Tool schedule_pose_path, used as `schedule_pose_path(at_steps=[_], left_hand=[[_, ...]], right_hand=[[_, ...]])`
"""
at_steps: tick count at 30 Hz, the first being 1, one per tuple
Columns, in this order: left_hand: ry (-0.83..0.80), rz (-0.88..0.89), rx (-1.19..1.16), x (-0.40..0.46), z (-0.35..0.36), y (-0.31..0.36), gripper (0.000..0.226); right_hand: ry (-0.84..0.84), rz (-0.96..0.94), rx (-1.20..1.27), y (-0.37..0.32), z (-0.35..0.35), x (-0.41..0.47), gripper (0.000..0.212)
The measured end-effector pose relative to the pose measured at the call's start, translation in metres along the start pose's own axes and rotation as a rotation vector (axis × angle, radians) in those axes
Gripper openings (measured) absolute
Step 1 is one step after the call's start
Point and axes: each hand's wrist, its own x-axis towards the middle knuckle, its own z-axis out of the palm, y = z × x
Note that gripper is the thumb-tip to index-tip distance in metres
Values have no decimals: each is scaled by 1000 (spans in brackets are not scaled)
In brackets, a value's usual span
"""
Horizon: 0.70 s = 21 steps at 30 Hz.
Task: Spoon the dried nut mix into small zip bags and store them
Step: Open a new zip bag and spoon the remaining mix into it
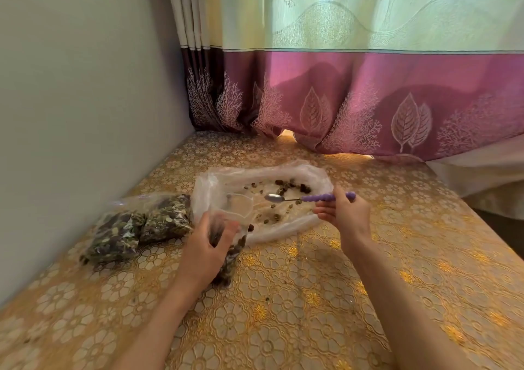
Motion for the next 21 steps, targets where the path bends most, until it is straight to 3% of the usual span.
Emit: schedule_pose_path(at_steps=[5, 21], left_hand=[[-67, -45, 57, 3, 2, -5, 57], [-67, -91, 105, 7, 2, -10, 48]], right_hand=[[10, -2, -95, 12, 2, 8, 33], [189, 85, 69, 21, 4, 47, 34]])
